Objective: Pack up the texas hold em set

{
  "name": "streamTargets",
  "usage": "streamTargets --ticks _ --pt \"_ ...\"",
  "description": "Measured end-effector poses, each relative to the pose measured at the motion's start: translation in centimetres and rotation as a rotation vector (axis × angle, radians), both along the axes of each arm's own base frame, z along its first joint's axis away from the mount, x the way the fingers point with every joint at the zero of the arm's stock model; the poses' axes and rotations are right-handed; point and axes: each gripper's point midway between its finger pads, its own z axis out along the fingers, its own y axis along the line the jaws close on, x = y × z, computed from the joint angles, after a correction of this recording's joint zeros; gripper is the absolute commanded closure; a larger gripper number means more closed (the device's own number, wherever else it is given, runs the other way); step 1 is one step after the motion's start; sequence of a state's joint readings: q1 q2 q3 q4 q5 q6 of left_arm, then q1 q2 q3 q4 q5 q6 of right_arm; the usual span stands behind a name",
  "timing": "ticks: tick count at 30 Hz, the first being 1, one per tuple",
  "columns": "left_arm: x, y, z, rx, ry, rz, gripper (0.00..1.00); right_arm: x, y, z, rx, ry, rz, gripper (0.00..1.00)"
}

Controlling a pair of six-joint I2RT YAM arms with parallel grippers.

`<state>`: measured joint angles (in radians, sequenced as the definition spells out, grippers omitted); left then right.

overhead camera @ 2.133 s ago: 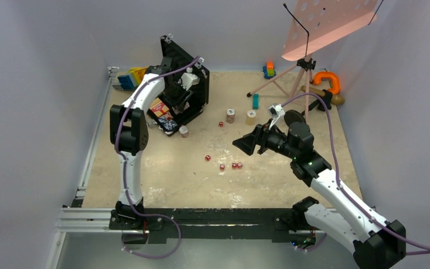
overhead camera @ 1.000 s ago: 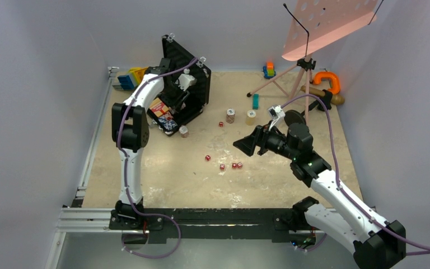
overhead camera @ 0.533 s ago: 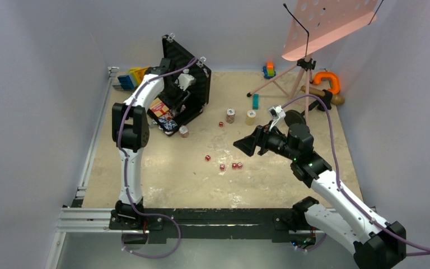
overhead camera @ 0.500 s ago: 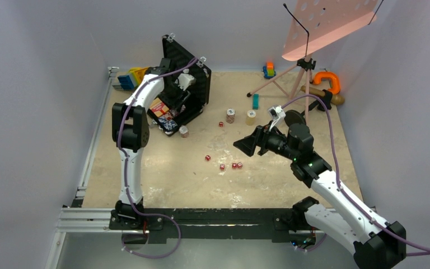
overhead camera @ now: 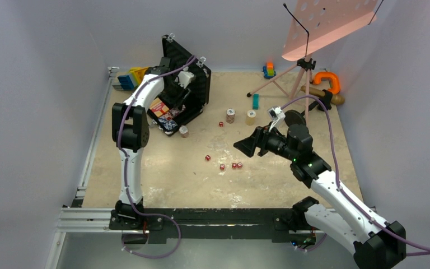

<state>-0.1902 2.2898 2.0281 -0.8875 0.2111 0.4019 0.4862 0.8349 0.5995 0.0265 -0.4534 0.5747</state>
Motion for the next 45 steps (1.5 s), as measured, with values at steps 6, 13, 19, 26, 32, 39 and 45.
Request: streamTargets --ticks 6,13,19,26,32,39,45 --pt "0.2 -0.6 -0.1 -0.031 -0.009 0.012 0.58 0.1 0.0 -0.1 -0.002 0.002 -0.004 0.20" --pt "0.3 -1.5 -0.1 -0.051 -0.048 0.013 0.62 0.4 -0.1 -0.5 -0.009 0.010 -0.016 0.20" --pt "1.4 -2.2 0.5 -0.067 -0.122 0.017 0.60 0.4 -0.1 -0.8 -0.014 0.018 -0.017 0.20" --pt "2.6 -2.4 0.9 -0.076 -0.190 0.019 0.61 0.6 0.1 -1.4 -0.024 0.036 -0.017 0.20" --pt "2.9 -2.1 1.0 -0.049 -0.208 0.009 0.68 0.7 0.1 -1.5 -0.025 0.037 -0.017 0.20" --pt "3.1 -1.7 0.8 -0.014 -0.231 -0.035 0.70 0.8 0.1 -1.6 -0.026 0.041 -0.017 0.20" --pt "2.8 -1.6 0.6 0.008 -0.248 -0.072 0.71 0.8 0.1 -2.1 -0.032 0.053 -0.017 0.20"
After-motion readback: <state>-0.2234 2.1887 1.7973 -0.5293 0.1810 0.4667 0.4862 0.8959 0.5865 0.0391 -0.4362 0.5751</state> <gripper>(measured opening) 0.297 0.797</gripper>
